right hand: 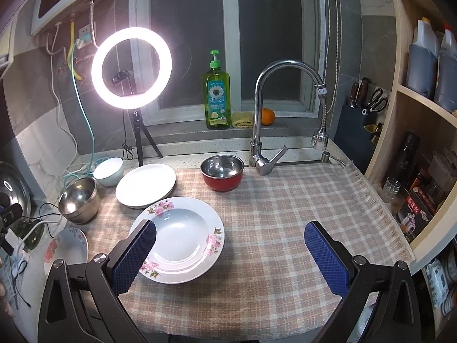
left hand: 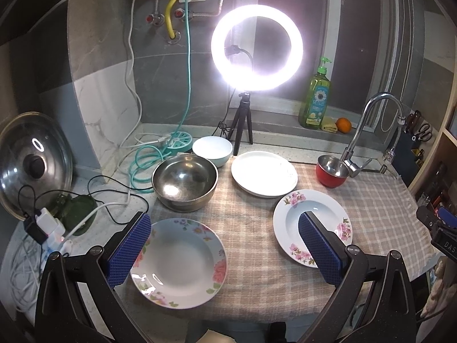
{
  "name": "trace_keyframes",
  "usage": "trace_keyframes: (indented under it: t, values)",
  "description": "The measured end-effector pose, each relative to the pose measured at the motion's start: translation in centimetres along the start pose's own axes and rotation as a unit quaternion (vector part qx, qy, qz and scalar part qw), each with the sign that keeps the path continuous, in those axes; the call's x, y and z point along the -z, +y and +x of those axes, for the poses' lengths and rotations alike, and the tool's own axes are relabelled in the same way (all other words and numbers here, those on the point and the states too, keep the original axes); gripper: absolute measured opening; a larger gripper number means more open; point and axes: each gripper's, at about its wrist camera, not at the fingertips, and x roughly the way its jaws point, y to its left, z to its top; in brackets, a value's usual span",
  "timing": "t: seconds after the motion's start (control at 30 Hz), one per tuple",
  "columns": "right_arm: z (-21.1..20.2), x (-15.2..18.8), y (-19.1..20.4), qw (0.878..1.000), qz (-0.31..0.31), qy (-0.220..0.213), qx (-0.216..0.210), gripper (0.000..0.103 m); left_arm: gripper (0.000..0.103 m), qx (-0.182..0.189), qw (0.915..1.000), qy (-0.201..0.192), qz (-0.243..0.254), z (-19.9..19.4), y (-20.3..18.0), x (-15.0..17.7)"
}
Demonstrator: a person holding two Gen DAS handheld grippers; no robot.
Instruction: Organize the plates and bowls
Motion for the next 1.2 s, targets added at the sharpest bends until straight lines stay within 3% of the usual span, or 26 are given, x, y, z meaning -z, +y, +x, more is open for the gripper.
trace_keyframes:
  t: [1.2]
  values:
    - [-0.07,0.16,0.21,1.000,-0.002,0.000,0.000,0.103,0.102,0.000,1.0000,-0.002,0.002,-0.08,-0.33,-0.09]
